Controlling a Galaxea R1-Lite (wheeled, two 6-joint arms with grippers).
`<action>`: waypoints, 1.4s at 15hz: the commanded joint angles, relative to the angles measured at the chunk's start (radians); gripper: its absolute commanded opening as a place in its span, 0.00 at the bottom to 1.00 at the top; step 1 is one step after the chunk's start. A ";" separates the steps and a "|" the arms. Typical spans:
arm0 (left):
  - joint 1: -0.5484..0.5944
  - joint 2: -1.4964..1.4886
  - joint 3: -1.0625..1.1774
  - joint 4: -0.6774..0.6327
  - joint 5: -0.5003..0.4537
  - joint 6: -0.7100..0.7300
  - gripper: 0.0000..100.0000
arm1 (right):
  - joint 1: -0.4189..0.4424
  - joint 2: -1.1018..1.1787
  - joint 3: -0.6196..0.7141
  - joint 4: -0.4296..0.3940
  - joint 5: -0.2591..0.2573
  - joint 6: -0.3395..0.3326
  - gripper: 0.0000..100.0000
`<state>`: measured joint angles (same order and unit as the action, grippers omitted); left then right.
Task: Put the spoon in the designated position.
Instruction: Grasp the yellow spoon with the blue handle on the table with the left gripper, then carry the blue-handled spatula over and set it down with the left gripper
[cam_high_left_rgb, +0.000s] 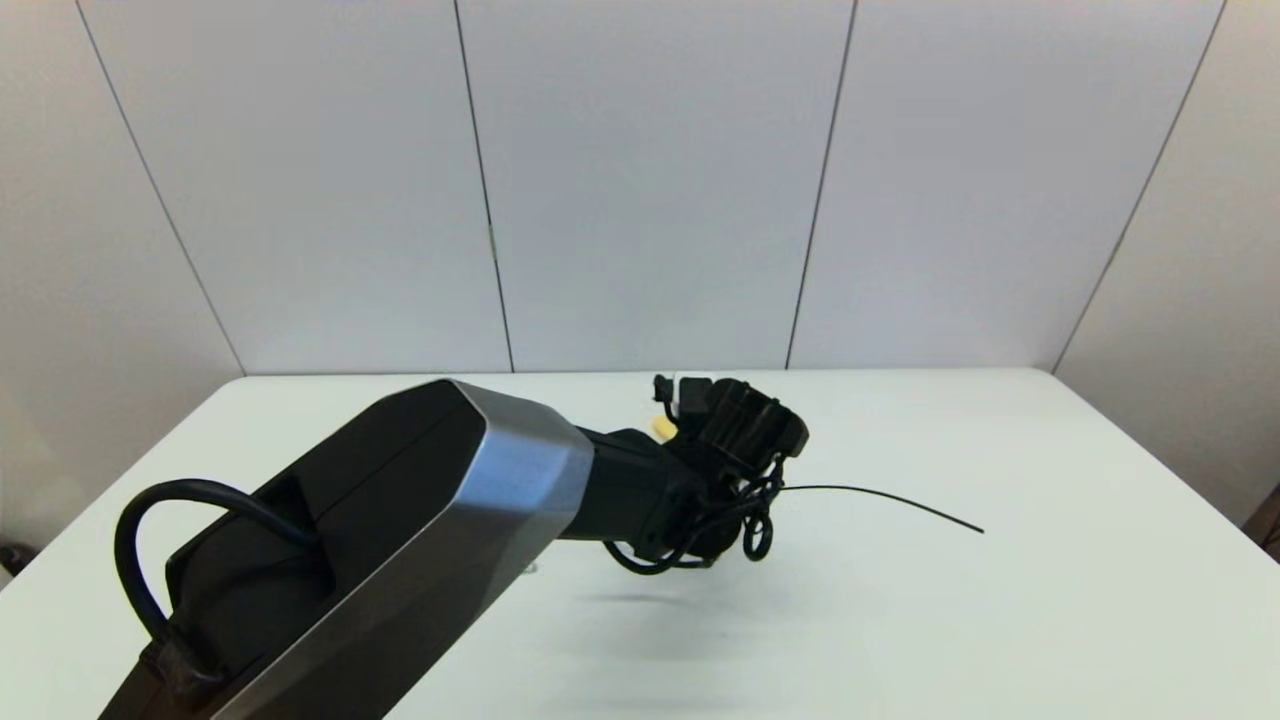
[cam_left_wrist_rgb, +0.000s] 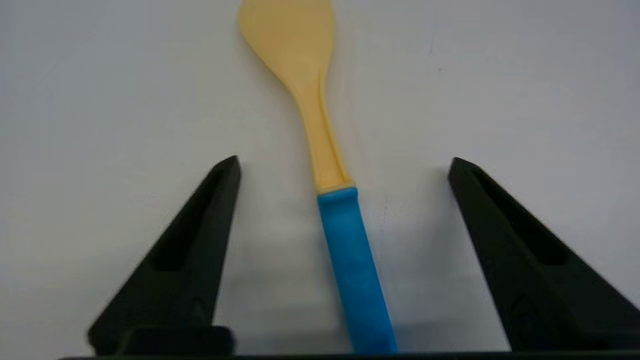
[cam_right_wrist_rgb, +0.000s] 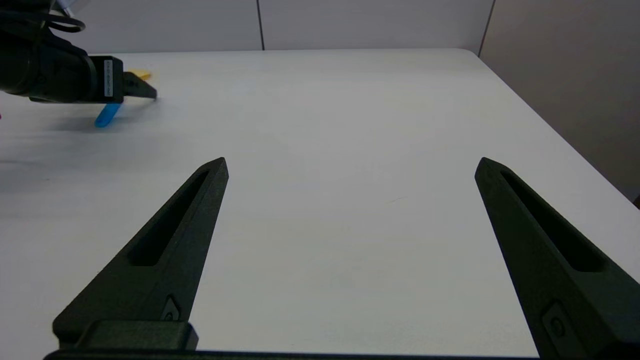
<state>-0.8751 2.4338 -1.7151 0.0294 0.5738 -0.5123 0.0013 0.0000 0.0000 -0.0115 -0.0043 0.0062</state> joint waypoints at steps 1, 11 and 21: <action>0.001 -0.021 0.009 0.029 0.001 -0.003 0.00 | 0.000 0.000 0.002 -0.001 0.000 0.000 1.00; 0.001 -0.052 0.000 0.049 0.000 -0.003 0.00 | 0.000 0.000 0.002 -0.001 0.000 0.000 1.00; 0.036 -0.375 0.026 0.253 0.051 0.021 0.00 | 0.000 0.000 0.002 -0.001 0.000 0.000 1.00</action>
<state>-0.8549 2.2153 -1.7409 0.2062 0.5845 -0.4766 0.0013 0.0000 0.0000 -0.0115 -0.0047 0.0057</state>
